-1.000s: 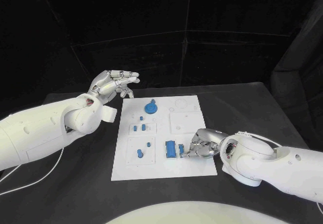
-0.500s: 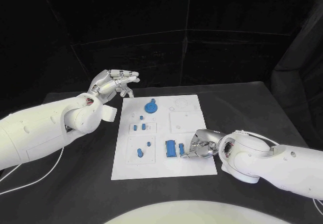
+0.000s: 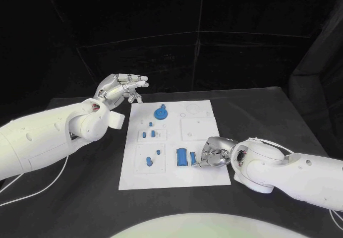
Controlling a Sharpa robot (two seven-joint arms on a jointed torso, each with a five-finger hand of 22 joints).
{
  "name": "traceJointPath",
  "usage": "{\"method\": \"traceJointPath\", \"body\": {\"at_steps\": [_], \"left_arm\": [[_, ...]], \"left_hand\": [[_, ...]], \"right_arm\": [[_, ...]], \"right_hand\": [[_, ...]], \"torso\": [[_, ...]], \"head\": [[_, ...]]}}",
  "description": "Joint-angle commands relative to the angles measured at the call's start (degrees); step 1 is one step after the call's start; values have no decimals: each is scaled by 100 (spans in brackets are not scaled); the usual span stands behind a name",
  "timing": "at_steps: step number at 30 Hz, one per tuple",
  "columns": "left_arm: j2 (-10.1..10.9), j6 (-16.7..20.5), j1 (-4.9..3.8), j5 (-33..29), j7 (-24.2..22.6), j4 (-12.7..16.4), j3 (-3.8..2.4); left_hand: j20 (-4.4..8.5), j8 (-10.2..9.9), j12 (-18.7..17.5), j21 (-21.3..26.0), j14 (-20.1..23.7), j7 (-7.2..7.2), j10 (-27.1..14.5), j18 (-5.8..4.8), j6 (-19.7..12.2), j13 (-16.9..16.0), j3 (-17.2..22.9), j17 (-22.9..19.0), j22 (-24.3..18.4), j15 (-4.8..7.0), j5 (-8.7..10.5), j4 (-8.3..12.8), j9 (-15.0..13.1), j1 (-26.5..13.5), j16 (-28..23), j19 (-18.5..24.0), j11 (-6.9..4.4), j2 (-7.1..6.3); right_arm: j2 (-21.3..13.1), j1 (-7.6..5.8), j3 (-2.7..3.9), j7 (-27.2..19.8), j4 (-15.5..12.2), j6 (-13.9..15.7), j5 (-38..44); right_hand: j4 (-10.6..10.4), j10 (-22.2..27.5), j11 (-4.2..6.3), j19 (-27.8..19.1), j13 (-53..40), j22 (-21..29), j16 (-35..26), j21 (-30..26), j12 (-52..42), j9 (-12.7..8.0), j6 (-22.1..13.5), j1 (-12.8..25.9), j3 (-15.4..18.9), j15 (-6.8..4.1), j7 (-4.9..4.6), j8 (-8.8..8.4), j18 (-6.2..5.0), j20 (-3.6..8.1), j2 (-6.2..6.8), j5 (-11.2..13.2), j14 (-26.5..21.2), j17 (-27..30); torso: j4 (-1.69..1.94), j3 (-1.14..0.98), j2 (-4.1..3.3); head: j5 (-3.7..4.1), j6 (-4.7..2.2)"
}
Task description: Assemble the parts on the task board
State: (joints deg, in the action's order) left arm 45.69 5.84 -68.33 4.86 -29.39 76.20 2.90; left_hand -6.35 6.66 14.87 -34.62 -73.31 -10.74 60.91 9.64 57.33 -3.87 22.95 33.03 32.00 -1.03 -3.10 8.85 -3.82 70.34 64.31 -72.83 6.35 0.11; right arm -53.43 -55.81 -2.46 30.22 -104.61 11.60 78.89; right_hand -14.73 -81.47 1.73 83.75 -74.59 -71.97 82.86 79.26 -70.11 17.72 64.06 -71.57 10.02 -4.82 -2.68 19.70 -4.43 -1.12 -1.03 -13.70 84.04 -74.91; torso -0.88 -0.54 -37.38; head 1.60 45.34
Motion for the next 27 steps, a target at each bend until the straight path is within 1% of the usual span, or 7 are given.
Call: {"method": "traceJointPath", "body": {"at_steps": [1, 10, 15, 20, 24, 26, 27], "left_arm": [[-2, -76, -8, -9, -15, -3, -1], [-2, -73, -7, -9, -25, -7, 1], [-1, -44, -7, -9, -62, -15, 3], [-15, 12, -7, -11, -200, -44, 4], [-41, 60, -6, -154, -304, -100, 4], [-62, 75, -6, -205, -341, -143, 4], [-76, 84, -6, -235, -359, -176, 4]], "left_hand": [[-30, 23, 28, 31, 36, -7, -40, 79, -41, 1, -23, -5, -6, -16, 6, -18, -6, -34, 5, -20, 7, 41], [-30, 23, 28, 31, 36, -7, -40, 79, -41, 1, -23, -5, -6, -16, 6, -18, -6, -34, 5, -20, 7, 41], [-30, 27, 34, 35, 40, -4, -46, 80, -44, 1, -18, -16, -10, -15, 6, -18, -6, -30, 4, -22, 5, 50], [-32, 32, 42, 40, 44, -8, -47, 79, -47, 0, -35, -30, -15, -16, 8, -28, -6, -52, 2, -24, 8, 39], [-39, 42, 63, 62, 83, -9, -53, 77, -54, -1, -100, -113, -31, -25, 9, -74, -6, -132, -32, -15, 13, 5], [-48, 60, 84, 135, 305, -1, -51, 77, -45, -3, -148, -561, -73, -31, 11, -102, -9, -170, -299, 61, 8, -9], [-58, 74, 102, 235, 474, 1, -49, 77, -40, -4, -193, -751, -129, -40, 13, -124, -10, -195, -483, 170, 7, -21]], "right_arm": [[-34, 2, -8, -81, 26, -6, -356], [-217, -2, -7, -552, -95, -6, -1042], [-409, -17, -4, -986, -230, 101, -1410], [-567, -241, 0, -2047, -155, 481, -2739], [-570, -513, 1, -3021, 181, 777, -4018], [-531, -634, 1, -3386, 402, 842, -4494], [-492, -701, 1, -3588, 557, 866, -4760]], "right_hand": [[59, -14, -19, -13, 32, 25, -34, -14, 34, 16, -43, -107, 34, -43, -3, -37, 74, 9, 24, -49, 362, -292], [150, 131, -73, -109, 206, 250, -194, -169, 286, 23, -191, -129, 248, -4, -65, -86, 31, -20, 224, 66, 306, -69], [175, 304, -126, -184, 411, 422, -306, -293, 574, 1, -357, -147, 315, 38, -127, -168, -1, -50, 243, 111, 271, 71], [347, 444, -181, -293, 584, 712, -482, -504, 811, -25, -538, -474, 222, 81, -198, -265, -57, -86, 57, -21, 224, 282], [551, 815, -251, -619, 1108, 1554, -1025, -1124, 1524, -73, -708, -793, 97, 139, -287, -397, -208, -138, -102, -63, 48, 933], [645, 1105, -285, -844, 1524, 2137, -1424, -1571, 2091, -106, -797, -936, 30, 163, -329, -480, -309, -160, -172, -61, -84, 1384], [688, 1413, -314, -1083, 1961, 2710, -1831, -2024, 2687, -130, -859, -1003, 0, 190, -360, -538, -404, -183, -199, -45, -233, 1826]], "torso": [[-5, 4, 11], [-10, 0, 14], [-4, 10, 22], [-11, 14, 30], [-18, 38, 84], [-15, 51, 117], [-13, 63, 146]], "head": [[-6, -4], [9, -23], [33, -61], [51, -149], [75, -244], [90, -287], [96, -302]]}}
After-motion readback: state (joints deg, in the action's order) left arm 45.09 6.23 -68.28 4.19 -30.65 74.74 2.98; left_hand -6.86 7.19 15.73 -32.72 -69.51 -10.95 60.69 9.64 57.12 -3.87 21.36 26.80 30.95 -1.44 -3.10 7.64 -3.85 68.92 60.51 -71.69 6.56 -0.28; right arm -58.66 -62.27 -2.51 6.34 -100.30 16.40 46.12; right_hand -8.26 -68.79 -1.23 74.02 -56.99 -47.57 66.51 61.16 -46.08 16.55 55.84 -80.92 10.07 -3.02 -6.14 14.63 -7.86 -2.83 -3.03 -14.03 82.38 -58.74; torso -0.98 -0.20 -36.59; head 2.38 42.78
